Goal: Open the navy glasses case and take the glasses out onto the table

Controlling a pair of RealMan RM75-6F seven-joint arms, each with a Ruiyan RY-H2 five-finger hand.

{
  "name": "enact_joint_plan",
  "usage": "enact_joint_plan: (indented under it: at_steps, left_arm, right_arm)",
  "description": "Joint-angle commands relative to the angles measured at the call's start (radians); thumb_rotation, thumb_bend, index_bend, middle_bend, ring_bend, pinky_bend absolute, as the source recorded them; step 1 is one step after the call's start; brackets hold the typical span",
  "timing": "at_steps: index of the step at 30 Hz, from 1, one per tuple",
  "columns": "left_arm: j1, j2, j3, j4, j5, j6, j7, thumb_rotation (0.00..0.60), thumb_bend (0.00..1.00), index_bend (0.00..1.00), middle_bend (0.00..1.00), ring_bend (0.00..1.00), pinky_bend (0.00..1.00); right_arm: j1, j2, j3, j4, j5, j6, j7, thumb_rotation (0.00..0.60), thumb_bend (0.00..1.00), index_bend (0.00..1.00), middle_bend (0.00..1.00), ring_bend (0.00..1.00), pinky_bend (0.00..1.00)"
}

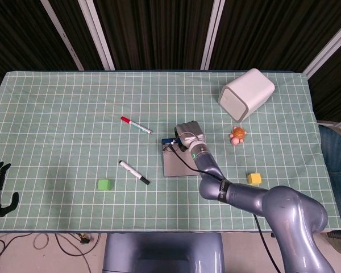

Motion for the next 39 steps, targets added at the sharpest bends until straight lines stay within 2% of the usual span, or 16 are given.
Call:
enact_joint_plan:
  at_steps: [1, 21, 34, 39]
  left_arm:
    - [0.000, 0.000, 0.000, 0.000, -0.001, 0.000, -0.001, 0.600, 0.46, 0.07, 0.00, 0.00, 0.00]
    - [0.002, 0.003, 0.002, -0.006, 0.002, 0.002, -0.001, 0.600, 0.46, 0.07, 0.00, 0.00, 0.00]
    - [0.003, 0.003, 0.002, -0.006, 0.002, 0.005, 0.001, 0.600, 0.46, 0.07, 0.00, 0.00, 0.00]
    - [0.003, 0.002, 0.003, -0.006, 0.003, 0.005, 0.002, 0.600, 0.46, 0.07, 0.00, 0.00, 0.00]
  right_arm:
    - [-0.014, 0.008, 0.013, -0.029, -0.024, 0.040, 0.000, 0.600, 0.52, 0.48, 0.38, 0.33, 0.24]
    - [-0.079, 0.022, 0.092, -0.149, -0.084, 0.216, -0.040, 0.600, 0.52, 0.48, 0.37, 0.33, 0.24]
    - [-0.140, -0.021, 0.131, -0.163, -0.173, 0.339, -0.047, 0.600, 0.52, 0.49, 0.38, 0.33, 0.24]
    - [-0.162, -0.024, 0.142, -0.174, -0.205, 0.346, -0.055, 0.600, 0.52, 0.49, 0.38, 0.33, 0.24]
